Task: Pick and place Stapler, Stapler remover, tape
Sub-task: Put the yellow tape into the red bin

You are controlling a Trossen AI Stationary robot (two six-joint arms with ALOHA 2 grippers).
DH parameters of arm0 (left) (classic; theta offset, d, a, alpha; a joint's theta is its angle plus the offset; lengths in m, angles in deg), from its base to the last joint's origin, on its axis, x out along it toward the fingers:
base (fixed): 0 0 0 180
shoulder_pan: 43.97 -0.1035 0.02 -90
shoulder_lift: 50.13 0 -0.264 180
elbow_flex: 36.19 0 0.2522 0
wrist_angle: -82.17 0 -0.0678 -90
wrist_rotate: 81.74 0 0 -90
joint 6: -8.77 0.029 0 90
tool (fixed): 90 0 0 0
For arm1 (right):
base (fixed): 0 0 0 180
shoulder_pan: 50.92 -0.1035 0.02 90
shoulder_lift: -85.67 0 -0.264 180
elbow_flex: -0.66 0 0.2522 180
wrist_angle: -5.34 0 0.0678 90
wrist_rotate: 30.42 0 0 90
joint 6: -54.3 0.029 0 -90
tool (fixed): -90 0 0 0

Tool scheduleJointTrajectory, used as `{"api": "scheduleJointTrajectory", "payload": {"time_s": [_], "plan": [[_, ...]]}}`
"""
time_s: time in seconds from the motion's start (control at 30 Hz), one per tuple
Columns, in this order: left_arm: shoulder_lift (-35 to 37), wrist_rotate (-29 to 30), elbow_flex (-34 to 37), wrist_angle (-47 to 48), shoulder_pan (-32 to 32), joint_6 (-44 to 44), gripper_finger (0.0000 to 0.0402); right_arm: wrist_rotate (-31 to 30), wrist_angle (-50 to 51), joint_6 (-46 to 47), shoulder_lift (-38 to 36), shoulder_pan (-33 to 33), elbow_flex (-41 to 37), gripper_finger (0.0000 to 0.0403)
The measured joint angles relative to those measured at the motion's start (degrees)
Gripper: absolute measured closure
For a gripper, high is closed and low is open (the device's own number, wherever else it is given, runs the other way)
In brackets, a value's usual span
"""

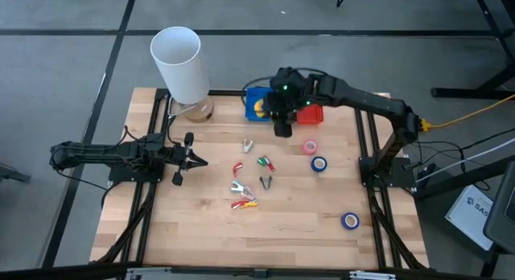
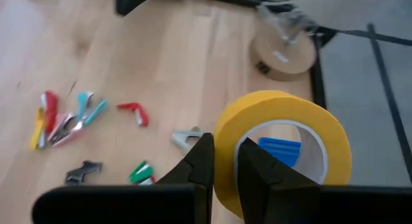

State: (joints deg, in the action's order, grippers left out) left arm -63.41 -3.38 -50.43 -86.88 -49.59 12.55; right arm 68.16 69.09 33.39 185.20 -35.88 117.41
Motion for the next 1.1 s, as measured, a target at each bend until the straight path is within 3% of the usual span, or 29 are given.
{"api": "scheduleJointTrajectory", "payload": {"time_s": [0.73,1.1], "plan": [[-0.01,0.00,0.00,0.01,0.00,-0.01,0.0386,-0.02,6.12,4.20,0.00,17.25,2.19,0.0362],[0.00,0.00,-0.01,0.02,0.02,-0.01,0.0386,-0.04,8.12,3.88,0.15,21.42,-5.84,0.0362]]}}
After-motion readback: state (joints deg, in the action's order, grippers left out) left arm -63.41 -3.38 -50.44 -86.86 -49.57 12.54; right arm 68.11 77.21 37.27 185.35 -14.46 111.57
